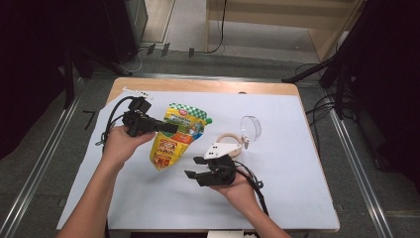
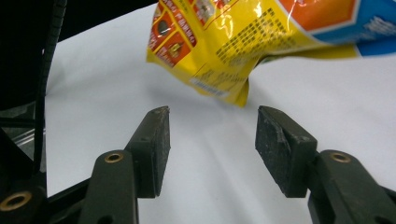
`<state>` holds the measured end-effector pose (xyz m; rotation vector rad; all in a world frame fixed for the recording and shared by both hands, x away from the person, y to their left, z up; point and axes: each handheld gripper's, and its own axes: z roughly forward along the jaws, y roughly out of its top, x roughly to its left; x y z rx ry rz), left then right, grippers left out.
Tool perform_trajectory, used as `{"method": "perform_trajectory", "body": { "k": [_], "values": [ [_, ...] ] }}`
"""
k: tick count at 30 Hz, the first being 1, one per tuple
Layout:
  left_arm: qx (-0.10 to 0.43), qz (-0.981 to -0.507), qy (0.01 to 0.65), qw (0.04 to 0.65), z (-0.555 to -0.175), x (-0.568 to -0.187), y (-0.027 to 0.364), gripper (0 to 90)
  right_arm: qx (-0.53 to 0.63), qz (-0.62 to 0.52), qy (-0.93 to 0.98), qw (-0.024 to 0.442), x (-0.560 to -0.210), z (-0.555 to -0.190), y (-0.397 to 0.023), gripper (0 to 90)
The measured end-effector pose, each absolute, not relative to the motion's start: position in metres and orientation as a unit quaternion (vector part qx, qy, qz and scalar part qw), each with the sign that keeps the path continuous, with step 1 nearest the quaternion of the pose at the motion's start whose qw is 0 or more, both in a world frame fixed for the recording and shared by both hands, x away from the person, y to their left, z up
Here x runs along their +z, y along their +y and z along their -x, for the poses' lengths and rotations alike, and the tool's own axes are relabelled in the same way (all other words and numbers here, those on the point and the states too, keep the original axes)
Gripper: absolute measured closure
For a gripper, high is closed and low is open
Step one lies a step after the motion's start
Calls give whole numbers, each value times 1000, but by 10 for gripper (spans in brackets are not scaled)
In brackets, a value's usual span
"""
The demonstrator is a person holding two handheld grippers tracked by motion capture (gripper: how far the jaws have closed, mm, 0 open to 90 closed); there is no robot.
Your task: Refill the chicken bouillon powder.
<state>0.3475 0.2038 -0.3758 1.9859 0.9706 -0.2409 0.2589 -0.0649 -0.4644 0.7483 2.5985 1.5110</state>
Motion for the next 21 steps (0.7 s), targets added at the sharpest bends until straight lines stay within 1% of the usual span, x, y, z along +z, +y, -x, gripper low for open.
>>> {"method": "perform_trajectory", "body": {
  "k": [8, 16, 21],
  "values": [
    [-77, -783, 421, 451, -359, -381, 213, 900, 484, -253, 837, 26, -456, -255, -78, 464],
    [-46, -775, 421, 468, -369, -377, 209, 900, 479, -253, 840, 26, -457, -248, -82, 465],
    [-43, -774, 426, 466, -376, -386, 208, 898, 474, -253, 843, 15, -462, -249, -78, 474]
  ]
}}
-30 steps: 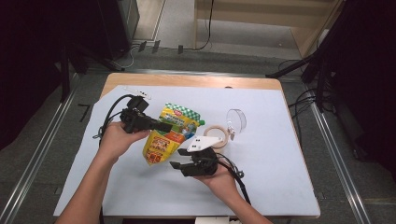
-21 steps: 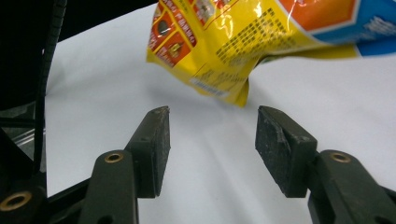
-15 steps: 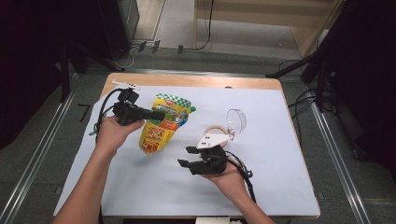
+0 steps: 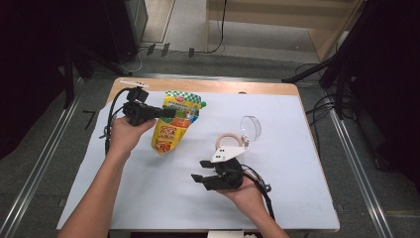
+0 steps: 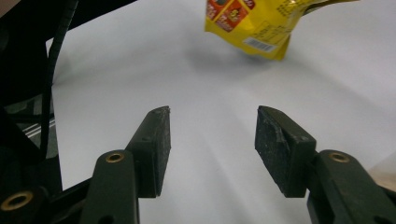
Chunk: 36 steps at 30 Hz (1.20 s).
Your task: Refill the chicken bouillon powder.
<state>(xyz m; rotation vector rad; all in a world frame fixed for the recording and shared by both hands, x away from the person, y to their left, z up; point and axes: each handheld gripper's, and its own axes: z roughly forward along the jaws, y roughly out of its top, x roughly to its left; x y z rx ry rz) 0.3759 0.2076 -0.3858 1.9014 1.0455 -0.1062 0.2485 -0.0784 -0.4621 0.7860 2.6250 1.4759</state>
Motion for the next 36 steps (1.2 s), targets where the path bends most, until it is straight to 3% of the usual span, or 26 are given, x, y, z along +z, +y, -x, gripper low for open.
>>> {"method": "perform_trajectory", "body": {
  "k": [30, 36],
  "values": [
    [-35, -763, 429, 482, -338, -387, 246, 830, 465, -234, 853, 36, -457, -251, -74, 474],
    [-37, -762, 435, 479, -333, -384, 254, 761, 460, -229, 857, 39, -457, -250, -71, 474]
  ]
}}
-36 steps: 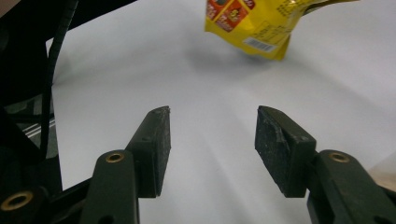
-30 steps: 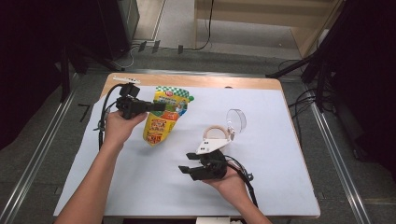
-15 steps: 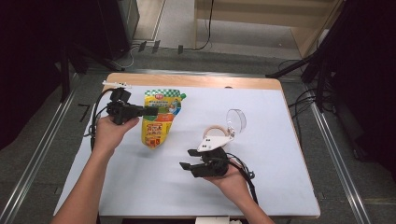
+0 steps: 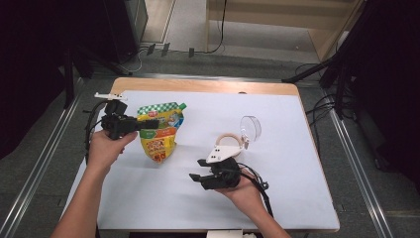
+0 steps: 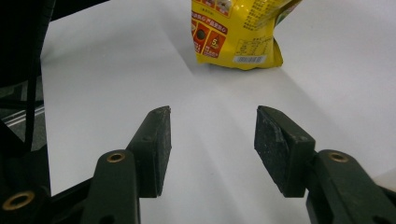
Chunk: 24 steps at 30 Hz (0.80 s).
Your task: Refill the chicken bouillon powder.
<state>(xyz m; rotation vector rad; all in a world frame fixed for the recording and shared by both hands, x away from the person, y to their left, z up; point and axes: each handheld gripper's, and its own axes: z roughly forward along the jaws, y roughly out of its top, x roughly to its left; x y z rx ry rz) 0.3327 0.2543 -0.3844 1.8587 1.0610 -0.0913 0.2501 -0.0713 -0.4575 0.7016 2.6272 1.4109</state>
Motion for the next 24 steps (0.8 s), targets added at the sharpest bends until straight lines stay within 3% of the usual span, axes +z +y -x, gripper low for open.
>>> {"method": "perform_trajectory", "body": {
  "k": [11, 24],
  "values": [
    [-37, -760, 422, 493, -328, -372, 259, 577, 455, -234, 858, 41, -457, -253, -74, 474],
    [-44, -759, 435, 482, -330, -363, 264, 521, 451, -238, 860, 33, -454, -253, -76, 469]
  ]
}}
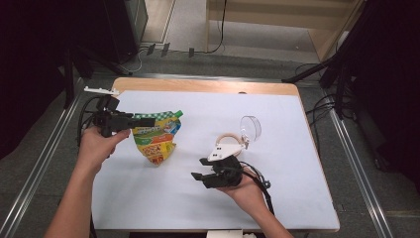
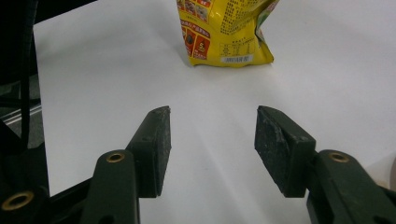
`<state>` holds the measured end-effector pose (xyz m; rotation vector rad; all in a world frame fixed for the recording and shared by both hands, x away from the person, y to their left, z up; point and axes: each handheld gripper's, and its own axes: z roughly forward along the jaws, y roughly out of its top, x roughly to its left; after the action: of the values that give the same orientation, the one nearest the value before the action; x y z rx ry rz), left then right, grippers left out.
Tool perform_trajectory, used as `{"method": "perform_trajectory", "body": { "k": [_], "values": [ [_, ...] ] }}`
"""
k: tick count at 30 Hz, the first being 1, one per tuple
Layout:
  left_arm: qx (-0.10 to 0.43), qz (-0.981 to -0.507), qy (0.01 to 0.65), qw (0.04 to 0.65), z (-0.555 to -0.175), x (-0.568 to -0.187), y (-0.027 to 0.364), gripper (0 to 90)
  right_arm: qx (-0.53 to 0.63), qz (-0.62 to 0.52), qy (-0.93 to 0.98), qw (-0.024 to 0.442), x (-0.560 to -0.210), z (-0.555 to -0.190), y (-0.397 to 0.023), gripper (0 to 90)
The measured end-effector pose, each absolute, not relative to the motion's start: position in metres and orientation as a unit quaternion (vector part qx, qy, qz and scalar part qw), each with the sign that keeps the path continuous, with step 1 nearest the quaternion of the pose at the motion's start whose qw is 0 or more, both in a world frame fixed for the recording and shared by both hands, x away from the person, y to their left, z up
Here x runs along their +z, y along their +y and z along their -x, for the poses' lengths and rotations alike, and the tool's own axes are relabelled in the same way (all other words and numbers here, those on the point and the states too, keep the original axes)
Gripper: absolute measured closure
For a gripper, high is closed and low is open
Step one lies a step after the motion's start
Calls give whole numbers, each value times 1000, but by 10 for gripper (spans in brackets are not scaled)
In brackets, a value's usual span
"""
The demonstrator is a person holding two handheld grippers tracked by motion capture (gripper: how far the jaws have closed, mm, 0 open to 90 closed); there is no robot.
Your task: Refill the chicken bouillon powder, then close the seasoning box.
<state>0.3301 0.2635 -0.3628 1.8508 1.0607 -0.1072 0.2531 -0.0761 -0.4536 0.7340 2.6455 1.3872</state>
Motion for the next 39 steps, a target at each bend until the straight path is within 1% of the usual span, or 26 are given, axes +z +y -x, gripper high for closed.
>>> {"method": "perform_trajectory", "body": {
  "k": [5, 14, 19, 24, 29, 39],
  "values": [
    [-20, -753, 458, 472, -328, -356, 270, 515, 444, -242, 862, 28, -452, -255, -80, 466],
    [-6, -738, 477, 478, -323, -345, 292, 507, 434, -249, 866, 19, -450, -259, -83, 464],
    [-5, -731, 489, 476, -321, -342, 301, 488, 427, -248, 870, 14, -452, -259, -82, 463],
    [9, -726, 501, 471, -320, -344, 311, 458, 426, -246, 871, 9, -451, -260, -81, 463],
    [27, -721, 513, 464, -320, -348, 318, 454, 423, -246, 872, 5, -451, -261, -81, 464],
    [34, -716, 527, 457, -327, -363, 328, 421, 429, -244, 870, 2, -443, -260, -85, 464]
  ]
}}
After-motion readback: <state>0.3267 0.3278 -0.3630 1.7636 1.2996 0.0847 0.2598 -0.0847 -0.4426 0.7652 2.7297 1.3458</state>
